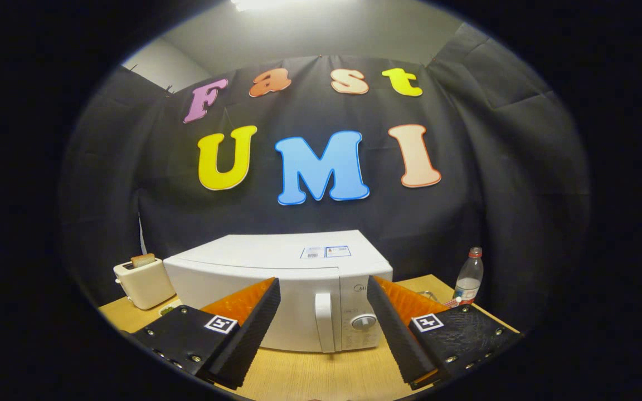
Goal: Open the microwave, put the food inside, and close the microwave door.
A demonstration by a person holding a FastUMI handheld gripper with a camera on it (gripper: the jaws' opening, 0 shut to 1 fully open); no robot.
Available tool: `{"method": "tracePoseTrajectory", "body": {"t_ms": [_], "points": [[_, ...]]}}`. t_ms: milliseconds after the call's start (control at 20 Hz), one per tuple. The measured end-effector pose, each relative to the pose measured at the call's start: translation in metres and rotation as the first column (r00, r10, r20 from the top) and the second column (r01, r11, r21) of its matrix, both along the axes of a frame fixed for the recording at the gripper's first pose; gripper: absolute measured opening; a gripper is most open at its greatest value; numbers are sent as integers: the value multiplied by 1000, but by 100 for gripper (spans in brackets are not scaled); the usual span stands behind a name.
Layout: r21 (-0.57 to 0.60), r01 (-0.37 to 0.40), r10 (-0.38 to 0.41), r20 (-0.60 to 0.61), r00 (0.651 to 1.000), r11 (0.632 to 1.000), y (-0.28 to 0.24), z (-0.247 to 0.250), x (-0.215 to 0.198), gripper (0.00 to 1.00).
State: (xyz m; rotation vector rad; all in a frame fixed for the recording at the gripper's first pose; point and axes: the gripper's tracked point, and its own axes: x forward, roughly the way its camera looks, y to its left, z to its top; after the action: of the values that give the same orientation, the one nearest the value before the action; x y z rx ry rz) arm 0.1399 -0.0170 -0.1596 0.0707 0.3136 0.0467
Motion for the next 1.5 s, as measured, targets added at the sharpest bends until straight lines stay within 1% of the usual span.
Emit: {"method": "tracePoseTrajectory", "body": {"t_ms": [200,300,350,500,550,650,700,750,800,850,1000,1100,1150,1300,1350,1500], "points": [[13,-15,16,-97,995,1000,2,-45,19,98],[17,-22,25,-144,989,1000,2,-64,25,96],[12,-16,18,-172,985,1000,0,-73,28,90],[45,-13,24,-237,971,999,1,-91,33,73],[63,-14,30,-245,969,998,3,-92,36,58],[77,-21,41,-269,962,997,9,-98,36,47],[61,-28,44,-280,959,998,10,-102,35,40],[23,-33,38,-259,965,999,11,-95,36,33],[-7,-54,50,-267,962,999,10,-99,35,27],[-21,-48,41,-266,963,999,11,-99,35,19],[-5,-29,26,-313,949,1000,10,-96,28,18],[-17,-28,21,-315,949,999,10,-95,26,18],[-20,-21,13,-328,945,1000,11,-92,18,12],[-64,-20,1,-286,958,998,17,-87,-7,12],[-73,-20,-3,-290,957,997,19,-85,-15,12],[-42,5,-17,-302,953,999,26,-80,-39,12]]}}
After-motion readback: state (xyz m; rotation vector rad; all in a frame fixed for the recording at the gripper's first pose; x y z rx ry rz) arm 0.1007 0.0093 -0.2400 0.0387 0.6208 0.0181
